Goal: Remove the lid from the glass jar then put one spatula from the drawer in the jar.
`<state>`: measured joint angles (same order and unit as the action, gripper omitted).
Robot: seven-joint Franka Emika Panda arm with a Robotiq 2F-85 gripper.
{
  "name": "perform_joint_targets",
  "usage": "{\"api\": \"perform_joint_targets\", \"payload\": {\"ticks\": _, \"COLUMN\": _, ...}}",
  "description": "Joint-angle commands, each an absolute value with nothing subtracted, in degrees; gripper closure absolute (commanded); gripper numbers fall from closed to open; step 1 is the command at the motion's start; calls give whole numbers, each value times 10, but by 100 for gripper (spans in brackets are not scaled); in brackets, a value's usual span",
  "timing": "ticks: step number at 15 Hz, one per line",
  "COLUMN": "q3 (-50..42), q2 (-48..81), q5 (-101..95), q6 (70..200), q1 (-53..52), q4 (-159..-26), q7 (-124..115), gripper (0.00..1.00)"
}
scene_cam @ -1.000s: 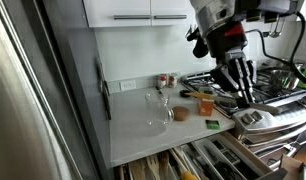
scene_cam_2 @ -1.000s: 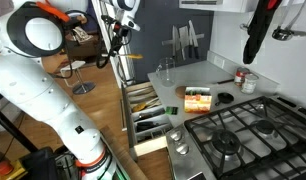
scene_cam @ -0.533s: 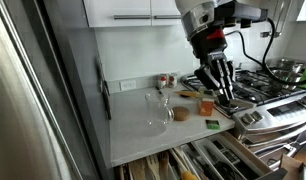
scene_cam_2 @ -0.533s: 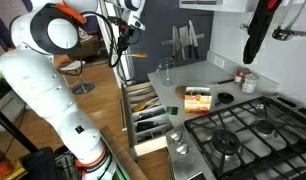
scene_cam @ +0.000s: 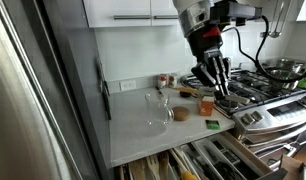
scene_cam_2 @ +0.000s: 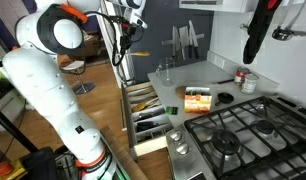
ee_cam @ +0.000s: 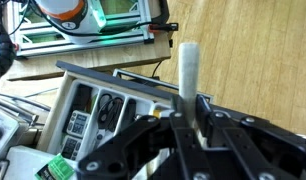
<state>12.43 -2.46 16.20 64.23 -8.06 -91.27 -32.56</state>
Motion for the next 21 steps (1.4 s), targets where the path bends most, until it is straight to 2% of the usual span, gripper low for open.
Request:
{"api": "perform_joint_targets", "payload": {"ticks": 1, "q3": 117, "q2": 51, "q5": 111, "q6": 550, "q1": -88, "q4": -808, "q7": -304, "gripper": 96}}
{"api": "perform_joint_targets", "payload": {"ticks": 6, "q3": 113, "q2": 162, "q5": 50, "q6": 418, "q1": -108, "q4": -656, "q7": -232, "gripper": 96}}
{"api": "perform_joint_targets", "payload": {"ticks": 7, "q3": 115, "q2": 148, "q5": 32, "q6": 470, "q1": -113, "q4": -721, "q7": -201, "gripper": 96}}
{"api": "perform_joint_targets", "payload": {"ticks": 13, "q3": 107, "q2": 221, "q5": -82, "q6": 478, "q1": -148, "q4": -652, "q7": -103, "gripper": 96}}
{"api": "perform_joint_targets", "payload": {"ticks": 21, "q3": 93, "q2": 225, "q5": -166, "q6": 482, "q1": -171, "q4": -576, "q7": -47, "gripper": 96}}
